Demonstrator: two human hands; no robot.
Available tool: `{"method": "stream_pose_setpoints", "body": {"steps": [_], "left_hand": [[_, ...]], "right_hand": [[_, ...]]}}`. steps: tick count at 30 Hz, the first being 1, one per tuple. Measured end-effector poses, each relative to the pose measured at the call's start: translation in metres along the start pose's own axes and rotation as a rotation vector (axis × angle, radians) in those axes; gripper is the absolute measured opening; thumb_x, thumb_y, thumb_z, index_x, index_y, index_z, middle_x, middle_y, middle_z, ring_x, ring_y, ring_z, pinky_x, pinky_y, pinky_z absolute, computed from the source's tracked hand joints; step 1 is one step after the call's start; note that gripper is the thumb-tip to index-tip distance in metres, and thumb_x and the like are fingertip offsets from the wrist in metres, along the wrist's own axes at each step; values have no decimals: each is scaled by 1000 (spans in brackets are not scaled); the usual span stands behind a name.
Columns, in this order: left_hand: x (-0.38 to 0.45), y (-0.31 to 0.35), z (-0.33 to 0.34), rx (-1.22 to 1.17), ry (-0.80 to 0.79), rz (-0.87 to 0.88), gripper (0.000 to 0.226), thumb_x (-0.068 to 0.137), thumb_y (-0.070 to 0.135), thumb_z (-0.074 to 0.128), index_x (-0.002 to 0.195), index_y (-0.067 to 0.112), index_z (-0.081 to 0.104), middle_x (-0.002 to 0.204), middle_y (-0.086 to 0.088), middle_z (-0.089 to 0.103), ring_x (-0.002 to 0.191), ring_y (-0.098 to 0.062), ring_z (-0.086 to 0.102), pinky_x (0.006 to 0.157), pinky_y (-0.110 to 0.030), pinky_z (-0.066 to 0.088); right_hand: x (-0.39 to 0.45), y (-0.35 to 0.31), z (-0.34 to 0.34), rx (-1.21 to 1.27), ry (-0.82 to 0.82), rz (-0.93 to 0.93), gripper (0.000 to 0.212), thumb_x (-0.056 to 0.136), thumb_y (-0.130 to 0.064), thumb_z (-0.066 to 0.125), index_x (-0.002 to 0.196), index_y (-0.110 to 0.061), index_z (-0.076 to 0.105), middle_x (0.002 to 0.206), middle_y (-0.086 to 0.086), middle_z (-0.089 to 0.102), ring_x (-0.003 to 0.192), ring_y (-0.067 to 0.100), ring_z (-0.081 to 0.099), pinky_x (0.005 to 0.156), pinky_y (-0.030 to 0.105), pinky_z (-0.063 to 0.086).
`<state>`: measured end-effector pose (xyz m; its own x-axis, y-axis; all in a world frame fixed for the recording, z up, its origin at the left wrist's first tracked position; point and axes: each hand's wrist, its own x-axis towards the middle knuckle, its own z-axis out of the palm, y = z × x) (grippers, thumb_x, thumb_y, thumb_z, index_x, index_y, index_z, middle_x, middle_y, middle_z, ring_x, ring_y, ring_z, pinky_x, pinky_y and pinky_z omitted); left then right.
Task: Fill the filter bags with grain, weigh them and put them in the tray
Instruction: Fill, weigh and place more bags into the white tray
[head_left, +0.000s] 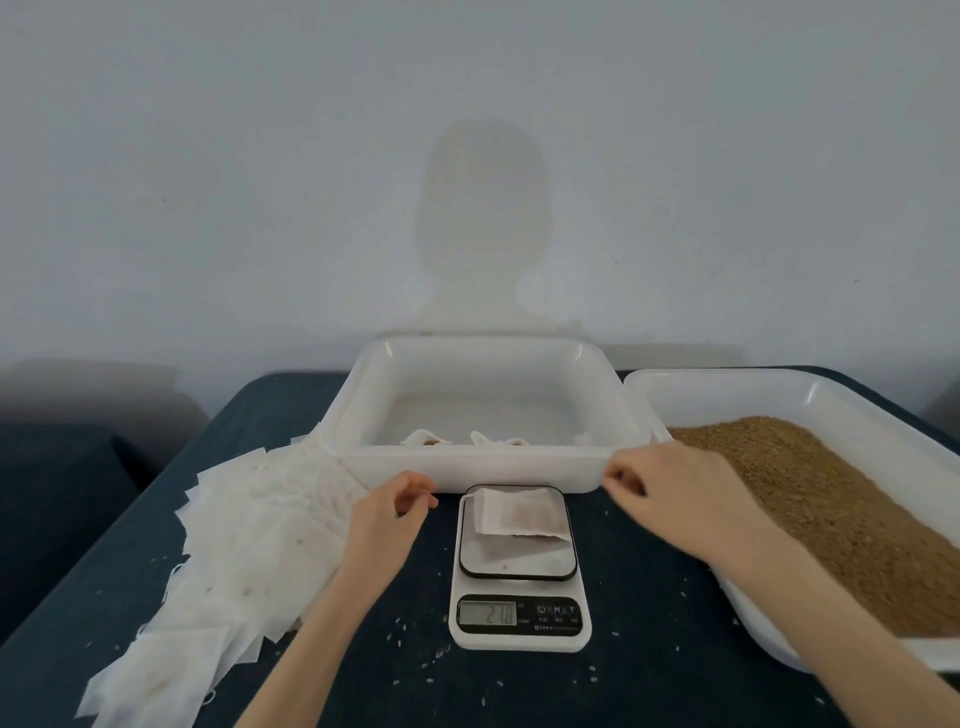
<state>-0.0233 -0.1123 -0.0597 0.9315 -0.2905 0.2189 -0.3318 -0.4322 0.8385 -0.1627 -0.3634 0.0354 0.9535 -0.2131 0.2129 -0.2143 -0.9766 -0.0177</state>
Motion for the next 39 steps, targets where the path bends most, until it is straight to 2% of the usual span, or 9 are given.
{"method": "stream_pose_setpoints", "body": {"steps": [5,9,15,21,25,28,31,34,39], "left_hand": [[1,1,-2,-5,20,35,28,91,6,57,85,32,63,78,14,70,79,8,61,68,-1,39],[0,-7,-8,16,54,19,30,90,7,55,84,35,64,77,18,69,76,-4,63,64,-7,42],[-6,-2,-7,1,27,37,30,91,6,56,84,34,64,77,20,69,75,-10,64,64,-15,46],[11,36,-16,4,-5,222,32,87,9,63,90,41,62,86,28,66,79,4,60,68,-8,44],[54,69,-11,271,-221,310,59,82,35,70,135,36,44,130,17,50,117,-6,47,96,-28,42],[95,85,-2,385,-250,272,54,85,35,67,134,26,48,130,2,48,118,-20,46,95,-35,40],[128,88,4,433,-80,289,18,90,28,60,105,18,61,101,-2,57,96,-23,55,73,-32,40],[152,78,11,475,7,225,13,91,19,56,99,14,64,98,-8,64,96,-26,59,74,-33,42],[159,40,32,714,-322,52,28,93,2,49,112,8,68,115,-14,65,105,-31,62,88,-32,45]], "right_hand": [[15,-47,36,82,-40,-111,22,93,-37,45,103,-33,64,100,-12,68,92,12,62,70,26,42],[24,-67,67,129,-49,-167,40,88,-48,53,124,-31,54,120,-12,59,111,12,56,80,29,43],[38,-88,90,26,4,-192,25,94,-19,48,114,-23,63,110,-5,63,102,20,61,70,28,39],[61,-66,42,245,11,-65,30,98,-29,45,117,-39,67,112,-8,69,102,17,63,75,27,44],[94,-57,8,548,-68,-81,22,94,-21,56,103,-31,74,72,-23,62,77,2,55,64,22,35],[124,-56,-6,697,-49,-141,23,93,-13,59,81,-27,72,53,-21,55,58,-3,49,60,23,34],[155,-56,-4,701,-8,-139,21,93,-18,59,105,-24,75,95,-10,74,85,5,62,78,26,47],[178,-60,16,584,25,-85,25,95,-22,56,113,-29,72,116,-6,70,106,14,62,88,31,49],[181,-71,78,348,-256,-68,28,97,-21,51,116,-30,70,120,-4,68,109,20,62,84,29,47]]}}
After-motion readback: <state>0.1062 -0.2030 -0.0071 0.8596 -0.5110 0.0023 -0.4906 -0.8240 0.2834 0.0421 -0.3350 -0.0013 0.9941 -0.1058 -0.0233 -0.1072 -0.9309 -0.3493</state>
